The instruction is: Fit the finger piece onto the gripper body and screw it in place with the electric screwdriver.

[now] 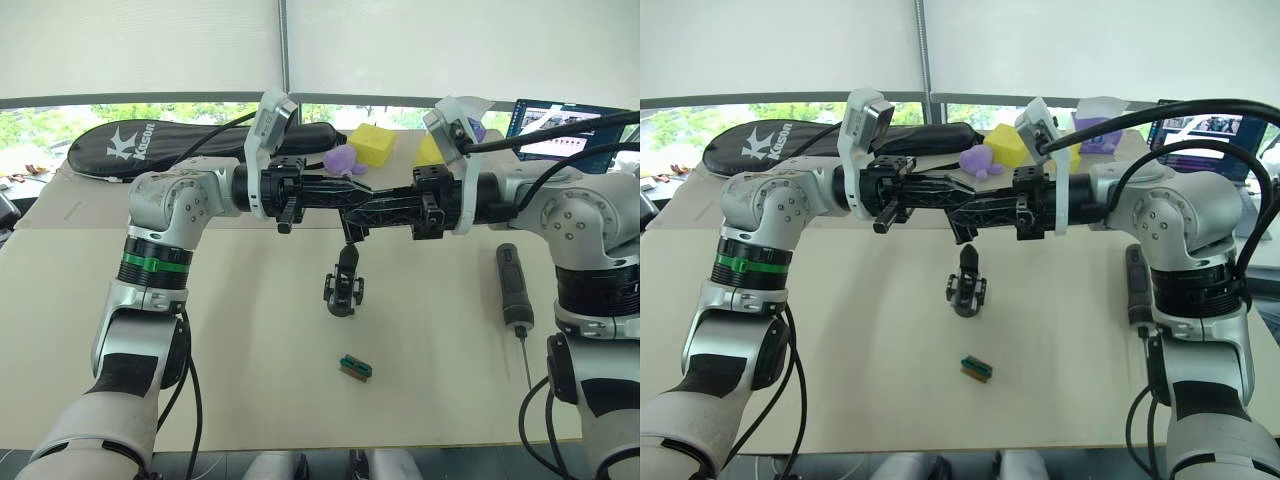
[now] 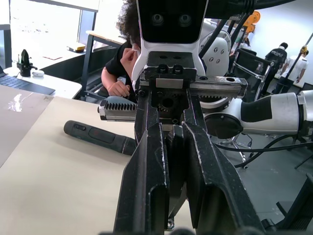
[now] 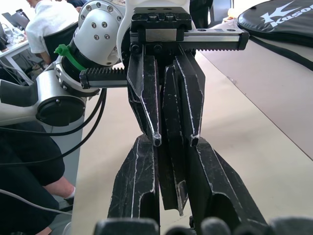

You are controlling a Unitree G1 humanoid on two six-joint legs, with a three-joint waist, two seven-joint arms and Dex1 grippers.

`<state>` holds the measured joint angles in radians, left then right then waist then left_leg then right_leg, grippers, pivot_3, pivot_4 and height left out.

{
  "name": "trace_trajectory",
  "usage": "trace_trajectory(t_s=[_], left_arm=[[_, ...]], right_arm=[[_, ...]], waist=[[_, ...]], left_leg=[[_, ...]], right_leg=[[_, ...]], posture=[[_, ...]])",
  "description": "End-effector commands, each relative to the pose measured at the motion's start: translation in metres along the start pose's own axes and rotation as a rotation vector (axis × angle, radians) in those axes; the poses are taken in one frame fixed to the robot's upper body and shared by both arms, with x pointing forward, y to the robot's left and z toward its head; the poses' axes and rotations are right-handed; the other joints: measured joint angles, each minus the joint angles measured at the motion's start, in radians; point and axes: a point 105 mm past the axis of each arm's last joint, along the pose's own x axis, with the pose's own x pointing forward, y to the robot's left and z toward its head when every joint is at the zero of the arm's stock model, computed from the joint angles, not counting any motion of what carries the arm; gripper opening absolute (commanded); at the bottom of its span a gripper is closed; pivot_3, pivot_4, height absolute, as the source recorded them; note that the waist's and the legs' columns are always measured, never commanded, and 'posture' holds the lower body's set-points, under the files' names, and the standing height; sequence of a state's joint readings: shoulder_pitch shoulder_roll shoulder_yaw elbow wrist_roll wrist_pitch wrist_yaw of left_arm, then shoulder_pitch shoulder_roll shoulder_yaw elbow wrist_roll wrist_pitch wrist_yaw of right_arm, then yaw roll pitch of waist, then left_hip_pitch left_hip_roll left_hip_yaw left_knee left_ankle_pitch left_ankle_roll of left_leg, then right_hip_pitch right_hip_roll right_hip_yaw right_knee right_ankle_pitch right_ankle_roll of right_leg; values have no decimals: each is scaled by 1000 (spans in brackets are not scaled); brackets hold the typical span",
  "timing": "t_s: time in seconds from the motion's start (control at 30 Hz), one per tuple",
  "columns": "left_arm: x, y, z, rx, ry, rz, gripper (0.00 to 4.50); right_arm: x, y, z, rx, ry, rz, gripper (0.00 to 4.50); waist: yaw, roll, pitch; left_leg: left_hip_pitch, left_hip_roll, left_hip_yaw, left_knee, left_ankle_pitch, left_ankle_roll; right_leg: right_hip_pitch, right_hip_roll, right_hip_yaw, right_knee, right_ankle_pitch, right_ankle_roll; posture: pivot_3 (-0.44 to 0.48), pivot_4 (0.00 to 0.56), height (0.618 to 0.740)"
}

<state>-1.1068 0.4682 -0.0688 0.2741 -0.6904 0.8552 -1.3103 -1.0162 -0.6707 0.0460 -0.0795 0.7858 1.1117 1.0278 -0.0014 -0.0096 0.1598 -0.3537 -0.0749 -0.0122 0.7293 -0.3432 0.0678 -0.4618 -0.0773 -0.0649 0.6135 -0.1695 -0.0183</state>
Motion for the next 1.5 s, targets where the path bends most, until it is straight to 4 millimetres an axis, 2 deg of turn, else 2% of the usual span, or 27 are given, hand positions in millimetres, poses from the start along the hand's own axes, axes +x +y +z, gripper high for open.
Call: trace_trajectory(t_s=[0.03,0.13,0.2,0.23,0.37,0.43,0.47,0.53,0.7,0.77,0.97,1.1,1.23,1.37,1.5], left_arm=[[6,-4,12,62,15,-7,15],[7,-3,9,56,30,-6,15],[5,-3,8,57,34,-9,1105],[2,-4,8,61,36,-18,1501],[-18,-8,1,98,96,-37,3424],[-37,-7,-15,140,197,-26,4398],[-48,-6,-25,160,254,-17,4500],[-67,-3,-48,198,381,18,4500],[-90,7,-99,295,570,45,4500],[-85,15,-122,317,573,63,4500],[-61,36,-164,342,494,151,4500],[-43,45,-180,320,432,186,4500],[-24,44,-190,272,390,159,4500],[-6,51,-191,278,340,194,4500],[-1,55,-192,280,329,218,4500]], right_arm=[[2,5,10,-77,-24,0,371],[2,4,13,-68,-52,-2,371],[3,3,14,-70,-61,-6,371],[3,3,14,-77,-62,-9,368],[2,4,13,-108,-69,-19,366],[-2,6,8,-145,-63,-23,365],[-4,7,5,-166,-56,-23,364],[-8,10,-4,-206,-37,-17,364],[-12,16,-23,-252,-22,-6,364],[-10,20,-32,-282,-22,7,363],[-4,27,-49,-361,-52,32,362],[-3,28,-55,-362,-69,27,362],[-4,29,-59,-355,-70,22,362],[-5,31,-64,-324,-72,16,362],[-5,33,-68,-313,-69,16,362]], waist=[[0,0,0],[-1,0,0],[-1,0,0],[-1,0,0],[-3,0,0],[-7,0,0],[-9,0,0],[-11,0,0],[-1,0,0],[9,0,0],[20,0,0],[16,0,0],[15,0,0],[17,0,0],[16,0,0]], left_leg=[[0,0,0,0,0,0],[0,0,0,0,0,0],[0,0,0,0,0,0],[0,0,0,0,0,0],[0,0,0,0,0,0],[0,0,0,0,0,0],[0,0,0,0,0,0],[1,0,0,-1,0,0],[0,0,0,0,0,0],[-1,0,0,0,0,1],[-2,-1,0,3,-2,4],[-2,-1,1,3,-2,4],[-2,0,1,3,-2,4],[-2,0,1,3,-2,4],[-2,0,0,3,-2,5]], right_leg=[[0,0,0,0,0,0],[0,0,0,0,0,0],[0,0,0,0,0,0],[0,0,0,0,0,0],[0,0,0,0,0,0],[-1,0,0,1,0,0],[-1,0,0,1,0,0],[-1,0,-1,0,0,0],[-1,0,-1,0,0,0],[-1,0,0,-1,0,0],[0,0,0,-1,0,0],[0,0,0,0,0,0],[0,0,0,0,0,0],[0,0,0,0,0,0],[0,0,0,0,0,0]], posture=[[0,150,740],[0,150,740],[0,150,740],[0,150,740],[0,150,740],[0,150,740],[0,150,740],[0,150,740],[0,150,740],[0,150,740],[0,150,740],[0,150,740],[0,150,740],[0,150,740],[0,150,740]])
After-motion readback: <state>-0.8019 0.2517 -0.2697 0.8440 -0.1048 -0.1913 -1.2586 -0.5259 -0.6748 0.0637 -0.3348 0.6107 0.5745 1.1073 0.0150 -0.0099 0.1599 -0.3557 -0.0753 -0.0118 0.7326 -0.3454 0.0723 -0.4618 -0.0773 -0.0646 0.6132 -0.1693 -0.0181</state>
